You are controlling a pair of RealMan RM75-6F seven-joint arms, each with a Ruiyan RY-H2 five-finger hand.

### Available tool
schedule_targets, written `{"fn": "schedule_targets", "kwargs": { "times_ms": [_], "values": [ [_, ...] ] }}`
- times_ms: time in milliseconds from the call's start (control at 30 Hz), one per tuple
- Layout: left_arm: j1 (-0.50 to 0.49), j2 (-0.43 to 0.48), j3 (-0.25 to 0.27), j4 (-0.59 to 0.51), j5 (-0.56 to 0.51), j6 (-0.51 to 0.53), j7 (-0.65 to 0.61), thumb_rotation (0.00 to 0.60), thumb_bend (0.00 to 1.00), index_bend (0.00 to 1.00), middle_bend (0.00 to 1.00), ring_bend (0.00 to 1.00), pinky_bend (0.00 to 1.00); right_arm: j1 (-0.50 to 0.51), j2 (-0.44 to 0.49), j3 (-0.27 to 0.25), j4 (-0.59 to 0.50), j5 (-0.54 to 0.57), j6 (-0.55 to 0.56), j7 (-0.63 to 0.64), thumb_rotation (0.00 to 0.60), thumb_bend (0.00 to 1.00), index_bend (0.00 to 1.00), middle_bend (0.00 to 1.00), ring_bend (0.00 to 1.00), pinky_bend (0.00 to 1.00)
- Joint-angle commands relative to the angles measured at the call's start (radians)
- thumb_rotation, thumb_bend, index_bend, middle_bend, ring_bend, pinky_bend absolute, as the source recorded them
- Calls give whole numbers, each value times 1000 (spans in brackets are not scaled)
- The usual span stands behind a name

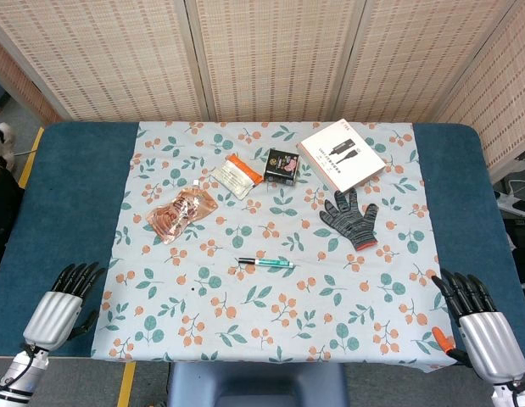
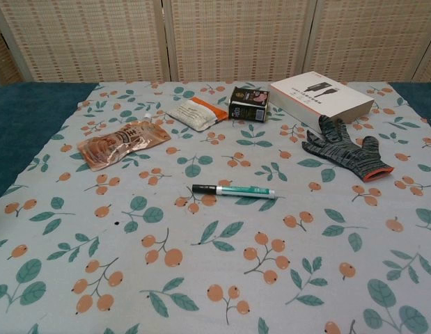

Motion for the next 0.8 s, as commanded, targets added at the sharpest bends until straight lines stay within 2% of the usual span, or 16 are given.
{"fn": "schedule_targets", "kwargs": {
  "times_ms": [33,200,300,400,600,800],
  "values": [
    [-2,-4,3,10,9,2,-8,600,400,0,0,0,57,4,-9,1,7,0,-7,-4,600,237,0,0,0,0],
    [2,-8,4,19,32,30,-26,600,399,0,0,0,54,19,-56,13,38,11,-33,-26,600,237,0,0,0,0],
    [7,-9,-1,28,42,56,-47,600,399,0,0,0,54,60,-120,51,42,47,-88,-69,600,237,0,0,0,0],
    [2,-12,-9,42,31,50,-56,600,398,0,0,0,54,135,-200,110,22,102,-183,-180,600,237,0,0,0,0],
    [-12,-18,-31,62,-20,9,-62,600,399,0,0,0,54,319,-430,251,37,302,-385,-445,600,236,29,44,0,0],
    [-17,-26,-47,81,-52,-6,-58,600,398,0,0,0,54,499,-684,350,190,530,-511,-628,600,237,138,132,0,0]
  ]
}}
